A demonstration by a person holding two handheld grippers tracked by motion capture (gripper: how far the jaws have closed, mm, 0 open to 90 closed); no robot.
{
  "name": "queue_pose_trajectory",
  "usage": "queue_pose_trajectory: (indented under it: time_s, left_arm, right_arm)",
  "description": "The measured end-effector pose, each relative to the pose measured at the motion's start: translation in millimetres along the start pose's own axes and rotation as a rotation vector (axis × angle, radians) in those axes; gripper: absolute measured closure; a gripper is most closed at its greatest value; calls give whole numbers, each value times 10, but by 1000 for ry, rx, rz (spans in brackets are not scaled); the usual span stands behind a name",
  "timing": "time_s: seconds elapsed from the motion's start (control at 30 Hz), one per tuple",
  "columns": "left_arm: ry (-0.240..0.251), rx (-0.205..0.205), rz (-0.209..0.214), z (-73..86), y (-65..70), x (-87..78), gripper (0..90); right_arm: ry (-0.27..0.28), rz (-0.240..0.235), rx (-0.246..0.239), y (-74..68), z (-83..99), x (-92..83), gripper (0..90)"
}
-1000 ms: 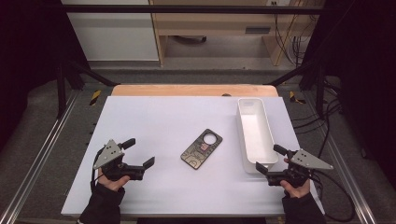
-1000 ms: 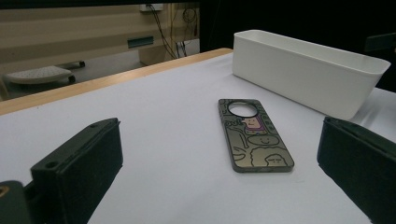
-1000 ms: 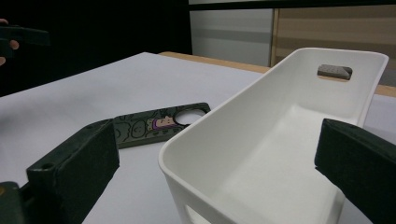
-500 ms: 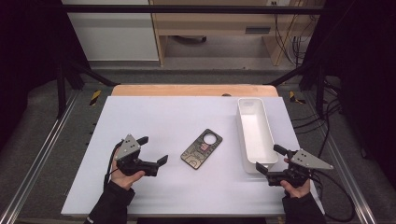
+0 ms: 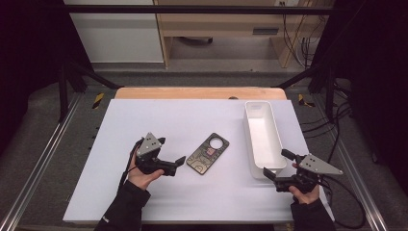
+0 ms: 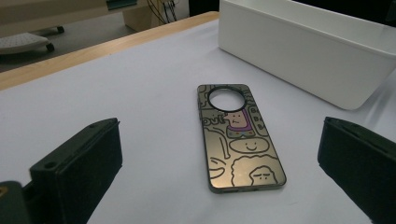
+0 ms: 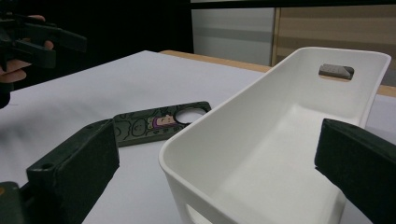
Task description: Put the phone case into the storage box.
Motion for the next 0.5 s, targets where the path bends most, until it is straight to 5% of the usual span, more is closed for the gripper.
queue_pose_trajectory:
  time_s: [0.5]
  left_arm:
    - [-40,4,29,-15,116,347,0]
  right_arm:
    - [-2,-1,-1,-1,4,4,3]
Point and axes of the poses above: each handheld gripper's, and its own axes: x roughly forward along the jaws, z roughly out of its underside, y roughly to its right, the point moved 10 cm from there along x, roughly forward along the jaws, and after that the axes turned 13 degrees about y, right-handed, at the moved point
